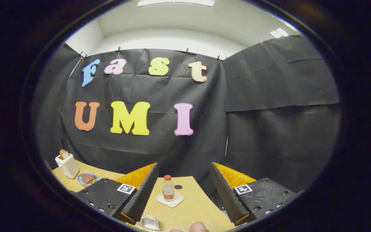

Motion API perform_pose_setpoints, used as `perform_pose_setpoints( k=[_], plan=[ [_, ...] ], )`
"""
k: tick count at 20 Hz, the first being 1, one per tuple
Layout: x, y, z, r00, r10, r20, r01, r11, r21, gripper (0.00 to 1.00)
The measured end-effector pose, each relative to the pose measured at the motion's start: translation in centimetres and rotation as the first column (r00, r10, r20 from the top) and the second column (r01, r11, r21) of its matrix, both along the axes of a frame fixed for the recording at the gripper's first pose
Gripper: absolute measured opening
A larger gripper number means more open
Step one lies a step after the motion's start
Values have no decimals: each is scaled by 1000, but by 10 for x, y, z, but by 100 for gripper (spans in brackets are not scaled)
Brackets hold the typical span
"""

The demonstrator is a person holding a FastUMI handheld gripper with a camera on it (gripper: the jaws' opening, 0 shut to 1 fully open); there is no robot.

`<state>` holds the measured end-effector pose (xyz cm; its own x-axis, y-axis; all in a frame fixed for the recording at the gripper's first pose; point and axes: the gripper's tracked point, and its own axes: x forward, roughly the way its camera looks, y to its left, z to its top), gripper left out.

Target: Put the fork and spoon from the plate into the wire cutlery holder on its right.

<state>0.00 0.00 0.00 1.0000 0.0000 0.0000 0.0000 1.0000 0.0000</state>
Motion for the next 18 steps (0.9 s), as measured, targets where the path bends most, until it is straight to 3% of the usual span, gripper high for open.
perform_pose_setpoints(
  k=[18],
  plan=[
    [7, 56, -3, 989, 130, -74, -130, 991, 10, 95]
  ],
)
